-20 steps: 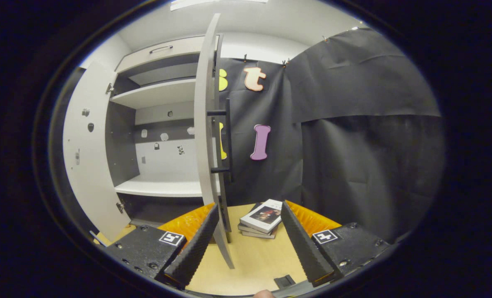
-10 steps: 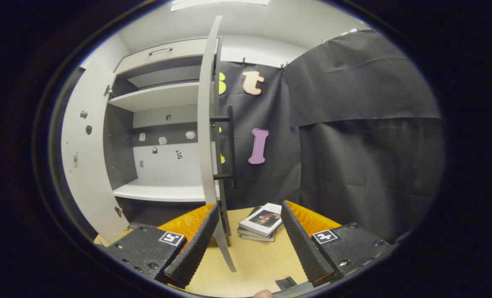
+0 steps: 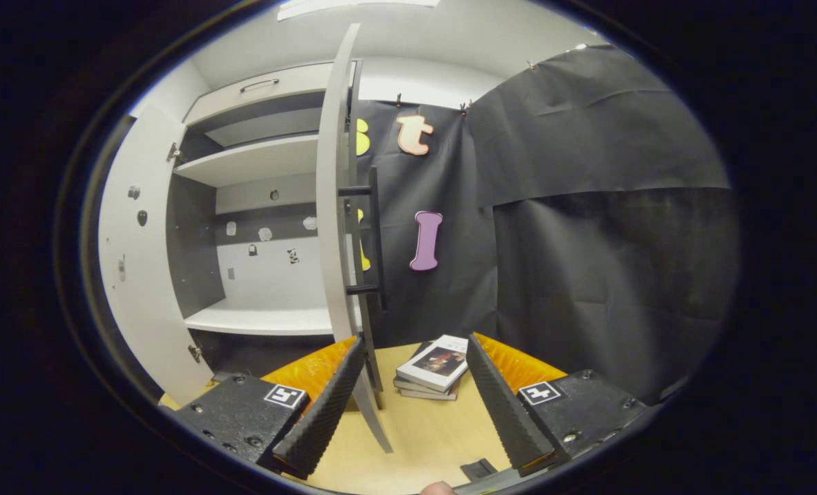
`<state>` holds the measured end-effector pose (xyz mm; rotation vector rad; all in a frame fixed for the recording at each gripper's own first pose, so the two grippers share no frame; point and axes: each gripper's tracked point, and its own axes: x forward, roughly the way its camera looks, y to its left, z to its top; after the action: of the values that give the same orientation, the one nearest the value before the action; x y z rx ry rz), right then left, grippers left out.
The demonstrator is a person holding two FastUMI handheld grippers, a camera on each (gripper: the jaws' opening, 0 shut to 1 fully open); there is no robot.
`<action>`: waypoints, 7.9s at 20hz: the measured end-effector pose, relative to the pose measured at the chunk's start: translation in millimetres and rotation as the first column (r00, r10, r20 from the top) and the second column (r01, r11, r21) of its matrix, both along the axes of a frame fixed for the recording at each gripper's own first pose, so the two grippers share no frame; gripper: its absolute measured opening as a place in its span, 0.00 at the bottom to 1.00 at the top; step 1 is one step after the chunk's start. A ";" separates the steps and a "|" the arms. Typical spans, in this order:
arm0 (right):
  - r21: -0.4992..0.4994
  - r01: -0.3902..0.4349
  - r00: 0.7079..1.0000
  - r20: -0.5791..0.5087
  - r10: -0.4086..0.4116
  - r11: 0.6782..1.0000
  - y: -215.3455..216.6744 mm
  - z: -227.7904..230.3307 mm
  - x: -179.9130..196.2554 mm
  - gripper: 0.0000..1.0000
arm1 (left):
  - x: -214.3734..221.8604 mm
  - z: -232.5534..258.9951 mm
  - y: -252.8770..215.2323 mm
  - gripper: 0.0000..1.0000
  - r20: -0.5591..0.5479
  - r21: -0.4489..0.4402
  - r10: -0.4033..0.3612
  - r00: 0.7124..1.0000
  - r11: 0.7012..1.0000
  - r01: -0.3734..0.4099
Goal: Grasp the bottle in the cabinet with the left hand and place it on the coaster, then close the right door with the right hand and the left door with the left hand.
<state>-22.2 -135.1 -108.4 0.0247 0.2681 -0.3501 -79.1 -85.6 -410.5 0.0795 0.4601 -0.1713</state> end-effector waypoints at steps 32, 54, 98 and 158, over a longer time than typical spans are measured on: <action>-0.047 -0.120 0.989 0.086 0.124 0.992 -55.3 79.6 65.3 0.98 | 21.1 237.6 27.6 0.96 0.114 -0.032 0.136 0.984 0.991 -0.133; 0.031 -0.310 0.951 0.034 0.309 0.950 -13.7 67.2 80.9 0.93 | 27.1 286.1 142.8 0.94 0.143 -0.016 0.345 0.928 0.938 -0.346; 0.065 -0.564 0.825 -0.009 0.566 0.823 166.8 20.3 183.3 0.94 | 19.8 317.1 283.6 0.94 0.190 -0.011 0.560 0.806 0.822 -0.569; 0.073 -0.354 0.934 0.083 0.348 0.932 31.5 66.1 82.0 0.94 | 136.6 383.3 199.4 0.93 0.235 -0.220 0.238 0.942 0.958 -0.187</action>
<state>59.8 -103.6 -42.4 0.0733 0.2142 0.0200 57.5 113.7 -27.3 -0.1395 0.1857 0.0092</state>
